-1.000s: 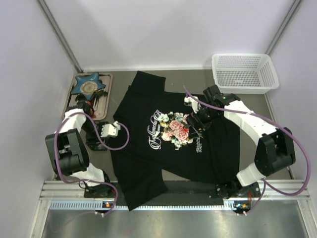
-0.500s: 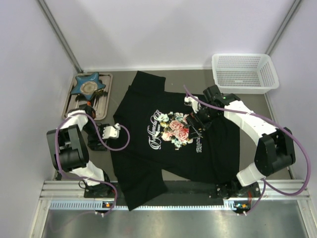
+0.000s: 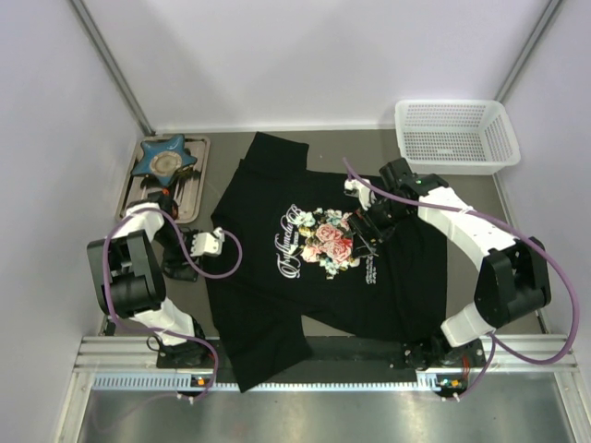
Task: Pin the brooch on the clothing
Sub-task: Pick up the brooch from the brooch box.
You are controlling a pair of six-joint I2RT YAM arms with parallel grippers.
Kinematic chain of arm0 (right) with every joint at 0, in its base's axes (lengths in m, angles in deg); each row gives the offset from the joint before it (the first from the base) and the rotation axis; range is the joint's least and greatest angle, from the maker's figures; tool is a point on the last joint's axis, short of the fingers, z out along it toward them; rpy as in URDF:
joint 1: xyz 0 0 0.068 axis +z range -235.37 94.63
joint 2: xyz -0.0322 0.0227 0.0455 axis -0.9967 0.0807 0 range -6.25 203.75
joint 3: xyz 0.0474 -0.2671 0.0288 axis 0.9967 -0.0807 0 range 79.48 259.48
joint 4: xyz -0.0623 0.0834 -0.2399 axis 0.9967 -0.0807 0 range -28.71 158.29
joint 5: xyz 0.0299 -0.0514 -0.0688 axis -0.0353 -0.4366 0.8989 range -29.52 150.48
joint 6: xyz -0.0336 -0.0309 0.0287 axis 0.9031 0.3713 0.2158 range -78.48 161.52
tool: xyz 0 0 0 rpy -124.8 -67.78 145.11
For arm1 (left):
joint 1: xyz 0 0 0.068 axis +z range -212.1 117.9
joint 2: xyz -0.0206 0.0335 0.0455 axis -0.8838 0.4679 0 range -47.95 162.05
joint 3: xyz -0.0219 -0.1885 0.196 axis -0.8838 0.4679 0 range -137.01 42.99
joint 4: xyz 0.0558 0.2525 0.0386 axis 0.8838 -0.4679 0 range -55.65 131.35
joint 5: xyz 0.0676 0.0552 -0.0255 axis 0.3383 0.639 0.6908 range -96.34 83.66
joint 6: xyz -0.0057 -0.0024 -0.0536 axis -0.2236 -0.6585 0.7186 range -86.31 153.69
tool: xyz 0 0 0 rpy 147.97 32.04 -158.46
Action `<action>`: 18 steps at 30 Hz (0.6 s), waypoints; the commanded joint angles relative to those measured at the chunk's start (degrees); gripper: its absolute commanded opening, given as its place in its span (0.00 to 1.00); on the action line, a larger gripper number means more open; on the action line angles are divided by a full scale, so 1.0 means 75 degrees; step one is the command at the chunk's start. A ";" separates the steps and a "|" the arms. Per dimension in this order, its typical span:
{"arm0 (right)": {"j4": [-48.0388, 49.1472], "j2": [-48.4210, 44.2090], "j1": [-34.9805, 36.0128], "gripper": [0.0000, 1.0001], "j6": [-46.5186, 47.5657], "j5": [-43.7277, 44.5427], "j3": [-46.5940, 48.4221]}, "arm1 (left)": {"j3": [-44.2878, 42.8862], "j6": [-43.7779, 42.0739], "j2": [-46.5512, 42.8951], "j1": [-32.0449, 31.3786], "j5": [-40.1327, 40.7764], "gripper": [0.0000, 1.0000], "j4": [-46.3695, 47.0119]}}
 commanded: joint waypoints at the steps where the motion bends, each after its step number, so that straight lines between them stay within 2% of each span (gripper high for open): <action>1: 0.0117 -0.0010 -0.0050 0.99 0.0010 -0.0175 0.0158 | -0.0421 -0.0058 -0.0036 -0.0046 -0.0245 0.44 -0.0317; 10: 0.0129 0.0130 -0.0050 0.99 -0.0001 -0.0292 0.0345 | -0.0832 0.0035 -0.0082 -0.0199 -0.0467 0.45 -0.0633; 13: 0.0152 0.0131 -0.0062 0.98 -0.0048 -0.0490 0.0486 | -0.1311 0.0362 -0.0211 -0.0339 -0.1342 0.43 -0.1088; 18: 0.0187 0.0107 -0.0237 0.98 -0.0247 -0.1345 0.0907 | -0.2156 0.1638 -0.0831 -0.1568 -0.2587 0.41 -0.1291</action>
